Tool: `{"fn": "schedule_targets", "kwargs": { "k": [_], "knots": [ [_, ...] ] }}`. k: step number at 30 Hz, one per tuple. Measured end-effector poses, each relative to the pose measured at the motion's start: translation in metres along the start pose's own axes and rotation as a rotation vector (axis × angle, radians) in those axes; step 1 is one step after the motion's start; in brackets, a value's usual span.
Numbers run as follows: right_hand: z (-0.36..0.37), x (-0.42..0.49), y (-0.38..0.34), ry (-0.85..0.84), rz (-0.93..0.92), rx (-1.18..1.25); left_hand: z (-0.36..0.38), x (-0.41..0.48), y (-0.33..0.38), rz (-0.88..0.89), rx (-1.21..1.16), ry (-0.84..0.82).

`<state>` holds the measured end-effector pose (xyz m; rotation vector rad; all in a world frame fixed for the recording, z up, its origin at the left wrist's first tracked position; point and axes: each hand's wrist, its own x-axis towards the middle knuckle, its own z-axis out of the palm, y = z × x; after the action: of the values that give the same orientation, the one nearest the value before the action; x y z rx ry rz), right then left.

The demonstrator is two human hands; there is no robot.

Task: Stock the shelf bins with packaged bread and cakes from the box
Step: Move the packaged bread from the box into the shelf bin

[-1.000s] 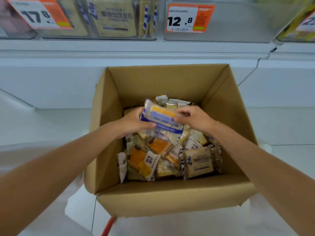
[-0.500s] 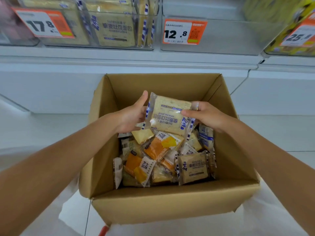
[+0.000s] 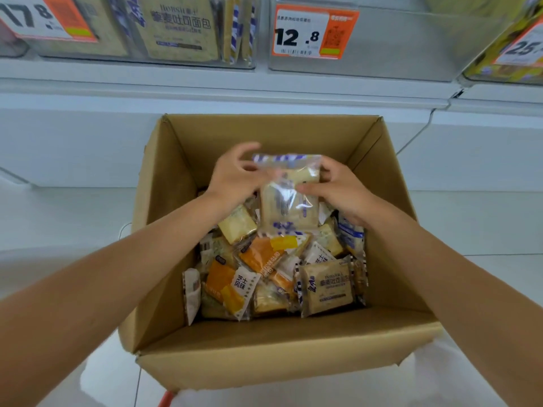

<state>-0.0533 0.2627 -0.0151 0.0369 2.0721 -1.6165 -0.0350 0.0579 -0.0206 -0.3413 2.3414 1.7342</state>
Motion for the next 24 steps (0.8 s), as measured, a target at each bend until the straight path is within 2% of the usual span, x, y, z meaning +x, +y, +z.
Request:
{"fn": "schedule_targets", "kwargs": {
  "k": [1,2,3,4,5,6,8,10,13,16,19,21,24],
  "knots": [
    [-0.003,0.001,0.002,0.054,0.053,0.154,0.0,-0.001,-0.005,-0.111,-0.182,0.057],
    [-0.004,0.002,0.005,0.066,0.102,0.306,0.001,-0.003,-0.01,-0.229,-0.288,0.0],
    [-0.005,0.001,0.008,0.049,0.133,0.402,0.004,-0.006,-0.015,-0.332,-0.331,-0.139],
    [-0.006,-0.001,0.011,0.017,0.147,0.432,0.008,-0.01,-0.021,-0.393,-0.353,-0.256],
    [-0.007,-0.004,0.015,-0.028,0.152,0.415,0.011,-0.012,-0.026,-0.409,-0.362,-0.288],
    [-0.009,-0.008,0.021,-0.073,0.162,0.361,0.013,-0.013,-0.03,-0.411,-0.361,-0.239],
    [-0.016,-0.014,0.036,-0.155,0.193,0.081,0.009,-0.01,-0.038,-0.397,-0.312,-0.044],
    [-0.022,-0.018,0.059,-0.237,0.235,-0.37,0.001,-0.007,-0.047,-0.404,-0.236,0.066],
    [-0.018,-0.019,0.102,-0.41,0.322,-0.785,-0.008,-0.01,-0.057,-0.43,-0.203,0.082],
    [-0.008,-0.016,0.133,-0.465,0.26,-1.119,-0.012,-0.012,-0.061,-0.425,-0.208,0.103],
    [-0.009,-0.012,0.136,-0.457,0.188,-1.094,-0.015,-0.013,-0.061,-0.425,-0.281,0.115],
    [-0.011,-0.014,0.112,-0.431,0.119,-0.9,-0.017,-0.012,-0.061,-0.399,-0.273,0.106],
    [-0.009,-0.013,0.049,-0.277,-0.087,-0.666,-0.024,-0.011,-0.054,-0.316,-0.122,0.024]
  ]
}}
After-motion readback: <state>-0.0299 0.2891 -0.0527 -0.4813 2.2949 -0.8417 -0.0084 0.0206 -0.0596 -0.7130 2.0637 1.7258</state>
